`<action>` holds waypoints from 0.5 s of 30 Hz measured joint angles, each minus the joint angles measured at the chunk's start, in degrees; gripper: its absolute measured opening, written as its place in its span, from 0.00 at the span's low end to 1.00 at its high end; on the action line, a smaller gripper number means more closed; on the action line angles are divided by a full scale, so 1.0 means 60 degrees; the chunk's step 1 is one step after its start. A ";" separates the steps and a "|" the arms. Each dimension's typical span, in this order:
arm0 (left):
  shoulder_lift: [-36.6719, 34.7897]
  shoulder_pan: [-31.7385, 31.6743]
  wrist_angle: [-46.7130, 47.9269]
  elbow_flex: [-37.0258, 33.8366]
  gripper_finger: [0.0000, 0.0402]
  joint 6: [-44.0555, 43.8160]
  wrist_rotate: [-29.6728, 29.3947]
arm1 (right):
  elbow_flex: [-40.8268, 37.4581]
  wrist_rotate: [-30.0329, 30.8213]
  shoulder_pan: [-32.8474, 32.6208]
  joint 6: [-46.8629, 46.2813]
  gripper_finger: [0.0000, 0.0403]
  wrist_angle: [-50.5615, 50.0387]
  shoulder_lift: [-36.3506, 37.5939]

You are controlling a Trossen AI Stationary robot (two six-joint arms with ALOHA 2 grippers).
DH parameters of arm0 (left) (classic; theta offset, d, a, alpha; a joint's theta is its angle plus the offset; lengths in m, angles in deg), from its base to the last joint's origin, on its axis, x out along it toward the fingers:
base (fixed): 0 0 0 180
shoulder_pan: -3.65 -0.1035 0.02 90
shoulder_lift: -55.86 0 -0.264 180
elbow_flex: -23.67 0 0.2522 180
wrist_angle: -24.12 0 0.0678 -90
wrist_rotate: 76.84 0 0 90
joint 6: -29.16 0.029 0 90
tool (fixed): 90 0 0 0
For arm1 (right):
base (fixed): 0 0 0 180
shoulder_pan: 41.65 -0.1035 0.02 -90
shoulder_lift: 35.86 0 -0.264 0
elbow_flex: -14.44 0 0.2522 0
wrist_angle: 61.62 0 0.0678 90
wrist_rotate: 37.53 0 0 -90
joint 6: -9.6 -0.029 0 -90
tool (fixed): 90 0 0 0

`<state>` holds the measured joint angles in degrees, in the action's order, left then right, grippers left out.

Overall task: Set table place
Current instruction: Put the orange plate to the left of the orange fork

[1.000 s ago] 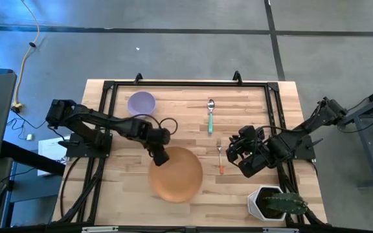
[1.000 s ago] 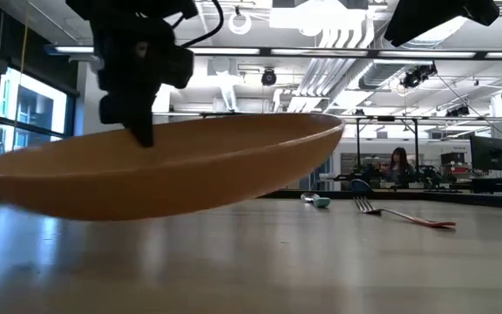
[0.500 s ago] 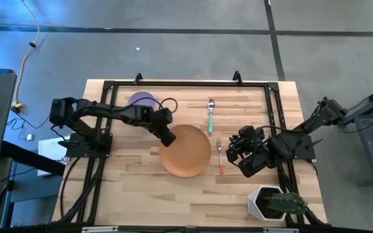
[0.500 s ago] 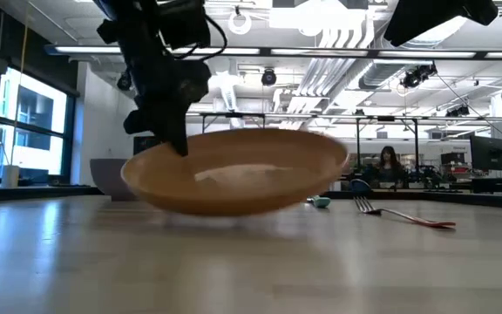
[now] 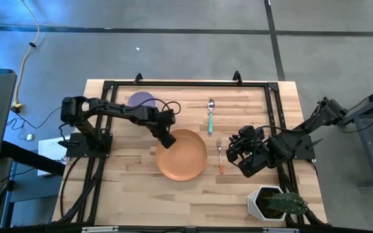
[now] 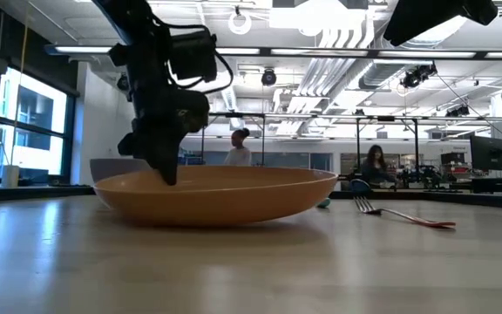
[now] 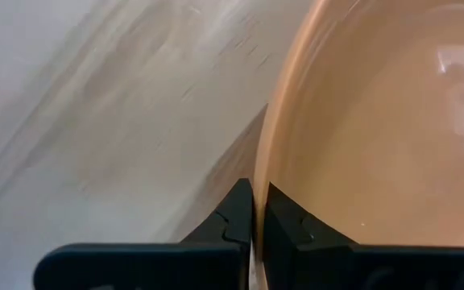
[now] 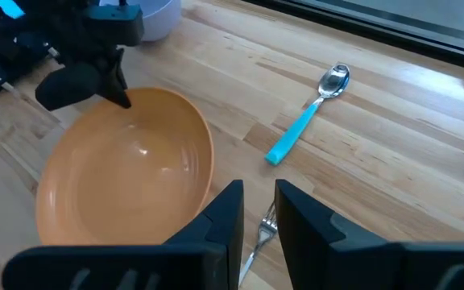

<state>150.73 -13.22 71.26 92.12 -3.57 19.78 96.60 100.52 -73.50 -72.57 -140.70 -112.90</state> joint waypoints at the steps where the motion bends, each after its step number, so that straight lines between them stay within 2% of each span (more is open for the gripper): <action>1: 0.0039 0.0000 -0.0046 0.0000 0.00 0.0027 0.0004 | 0.0000 0.0001 0.0000 -0.0004 0.16 0.0000 0.0000; 15: 0.0076 0.0000 -0.0174 0.0004 0.00 0.0195 -0.0073 | 0.0000 0.0008 0.0000 0.0000 0.16 0.0000 0.0000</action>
<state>151.19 -13.22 70.22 92.14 -2.40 19.34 96.60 100.57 -73.50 -72.57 -140.70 -112.90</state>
